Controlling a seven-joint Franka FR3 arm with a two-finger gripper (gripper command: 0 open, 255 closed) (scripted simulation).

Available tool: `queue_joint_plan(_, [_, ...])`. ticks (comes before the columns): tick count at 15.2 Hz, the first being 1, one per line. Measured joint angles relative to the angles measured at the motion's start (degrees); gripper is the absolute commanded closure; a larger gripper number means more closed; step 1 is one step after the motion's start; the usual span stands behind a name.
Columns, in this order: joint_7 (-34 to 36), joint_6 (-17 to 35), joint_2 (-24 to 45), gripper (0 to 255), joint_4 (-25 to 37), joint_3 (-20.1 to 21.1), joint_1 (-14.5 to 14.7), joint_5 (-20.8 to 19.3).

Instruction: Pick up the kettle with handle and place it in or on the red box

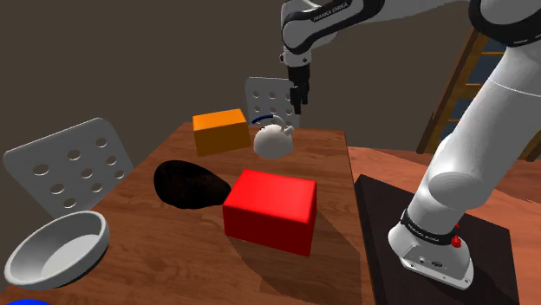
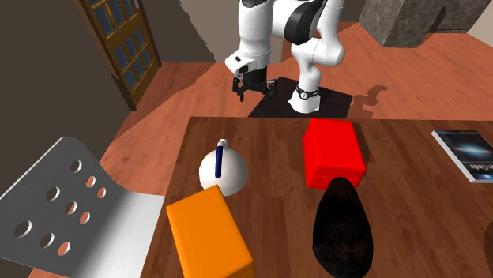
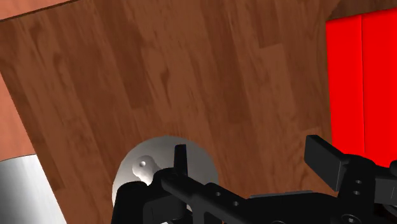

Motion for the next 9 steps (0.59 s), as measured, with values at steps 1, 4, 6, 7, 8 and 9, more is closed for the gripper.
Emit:
queue_joint_plan(1, [-1.0, 0.3, 2.4, 0, 1.6, -0.2, -0.1, -0.1])
queue_joint_plan(4, [-4.1, 0.5, 9.6, 0, 7.6, -0.7, -0.6, -0.3])
queue_joint_plan(6, [-6.2, 0.4, 14.9, 0, 12.3, -1.0, -1.1, -0.3])
queue_joint_plan(7, [-7.1, 0.0, 17.6, 0, 15.0, -1.0, -1.2, -0.3])
queue_joint_plan(8, [-7.9, -0.3, 19.3, 0, 16.6, -1.1, -1.4, -0.5])
queue_joint_plan(9, [-8.6, -0.7, 21.6, 0, 18.9, -1.0, -1.5, -0.5])
